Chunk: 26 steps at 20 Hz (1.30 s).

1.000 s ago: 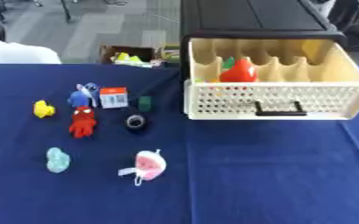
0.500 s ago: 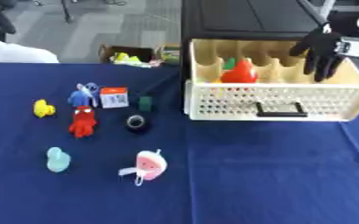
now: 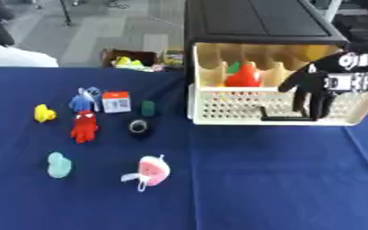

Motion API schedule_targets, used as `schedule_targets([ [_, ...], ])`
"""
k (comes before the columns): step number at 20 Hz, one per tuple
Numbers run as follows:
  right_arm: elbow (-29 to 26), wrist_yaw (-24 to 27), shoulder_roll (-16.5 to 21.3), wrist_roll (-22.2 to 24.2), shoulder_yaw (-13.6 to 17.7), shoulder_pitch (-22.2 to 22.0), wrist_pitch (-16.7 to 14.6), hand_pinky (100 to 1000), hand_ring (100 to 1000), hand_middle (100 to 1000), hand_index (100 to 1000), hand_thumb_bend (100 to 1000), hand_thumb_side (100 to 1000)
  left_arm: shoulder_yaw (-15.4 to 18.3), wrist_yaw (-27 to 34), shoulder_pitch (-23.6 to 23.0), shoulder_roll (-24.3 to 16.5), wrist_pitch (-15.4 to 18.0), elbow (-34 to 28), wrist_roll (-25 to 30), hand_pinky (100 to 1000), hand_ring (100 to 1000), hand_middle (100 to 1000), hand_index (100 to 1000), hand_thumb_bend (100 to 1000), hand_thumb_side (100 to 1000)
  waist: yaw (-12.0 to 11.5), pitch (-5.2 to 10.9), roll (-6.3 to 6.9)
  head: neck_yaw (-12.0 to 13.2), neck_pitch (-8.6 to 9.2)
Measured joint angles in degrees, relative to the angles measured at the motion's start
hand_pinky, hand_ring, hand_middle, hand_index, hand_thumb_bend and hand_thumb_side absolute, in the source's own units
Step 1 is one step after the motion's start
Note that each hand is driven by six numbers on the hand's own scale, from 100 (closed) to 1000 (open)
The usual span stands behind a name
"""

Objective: Pick up objects from table and place into drawer.

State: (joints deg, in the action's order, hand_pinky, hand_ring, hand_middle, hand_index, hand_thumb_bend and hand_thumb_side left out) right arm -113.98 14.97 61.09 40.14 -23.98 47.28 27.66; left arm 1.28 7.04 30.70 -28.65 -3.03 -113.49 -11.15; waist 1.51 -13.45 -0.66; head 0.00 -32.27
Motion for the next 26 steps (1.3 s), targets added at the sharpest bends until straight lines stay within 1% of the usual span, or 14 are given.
schedule_targets([
  [1,0.0,0.17,-0.2,0.4,-0.5,-0.03,0.62,691,671,710,944,100,1000,0.0,-0.01,-0.03,0.01,-0.08,0.0,0.08,360,532,587,830,100,895,0.04,0.01,0.01,0.01,-0.04],
  [3,0.0,0.54,-0.65,1.15,-1.55,-0.26,2.05,724,700,735,957,100,1000,0.0,-0.09,-0.12,0.06,-0.29,0.0,0.29,360,533,588,830,100,896,0.05,0.01,0.04,0.01,-0.19],
  [8,0.0,2.34,-1.51,-0.23,-3.52,-1.73,3.84,755,725,755,967,100,1000,0.0,-0.55,-0.48,0.5,-0.78,0.0,0.81,361,534,590,831,100,901,-0.03,-0.01,0.17,-0.09,-0.34],
  [10,0.0,2.78,-1.85,-0.73,-3.9,-2.25,4.34,774,739,762,955,100,1000,0.0,-0.57,-0.49,0.53,-0.94,0.0,0.97,360,534,590,831,100,904,-0.06,-0.04,0.17,-0.11,-0.34],
  [13,0.0,2.82,-2.48,-1.28,-4.65,-2.5,4.89,791,749,767,943,100,1000,0.0,-0.6,-0.51,0.98,-1.18,0.0,1.24,359,534,590,831,100,908,-0.27,-0.15,0.17,-0.17,-0.34],
  [16,0.0,2.75,-3.28,-2.24,-5.25,-2.9,5.85,808,766,792,953,100,1000,0.0,-0.79,-0.67,1.06,-1.34,0.0,1.51,359,535,591,831,100,911,-0.52,-0.37,0.17,-0.36,-0.34],
  [17,0.0,2.68,-3.43,-2.69,-5.44,-3.07,6.3,818,790,803,962,100,1000,0.0,-0.85,-0.8,1.11,-1.39,0.0,1.58,359,535,591,831,100,912,-0.56,-0.41,0.18,-0.46,-0.33],
  [19,0.0,2.41,-3.53,-3.54,-5.77,-3.54,7.15,825,826,816,981,100,1000,0.04,-0.98,-1.01,1.45,-1.41,0.0,1.62,359,535,591,832,100,914,-0.81,-0.45,0.18,-0.67,-0.33],
  [21,0.0,1.94,-3.66,-4.38,-5.82,-3.9,7.99,824,847,819,981,100,1000,0.21,-1.0,-1.12,1.51,-1.41,0.0,1.62,359,535,591,832,100,915,-0.86,-0.6,0.18,-0.78,-0.33],
  [26,0.0,0.22,-3.88,-6.06,-5.75,-4.18,9.67,808,840,818,973,100,1000,0.62,-1.01,-1.47,1.67,-1.38,0.0,1.55,365,536,591,829,100,918,-1.27,-0.8,0.17,-1.17,-0.33],
])
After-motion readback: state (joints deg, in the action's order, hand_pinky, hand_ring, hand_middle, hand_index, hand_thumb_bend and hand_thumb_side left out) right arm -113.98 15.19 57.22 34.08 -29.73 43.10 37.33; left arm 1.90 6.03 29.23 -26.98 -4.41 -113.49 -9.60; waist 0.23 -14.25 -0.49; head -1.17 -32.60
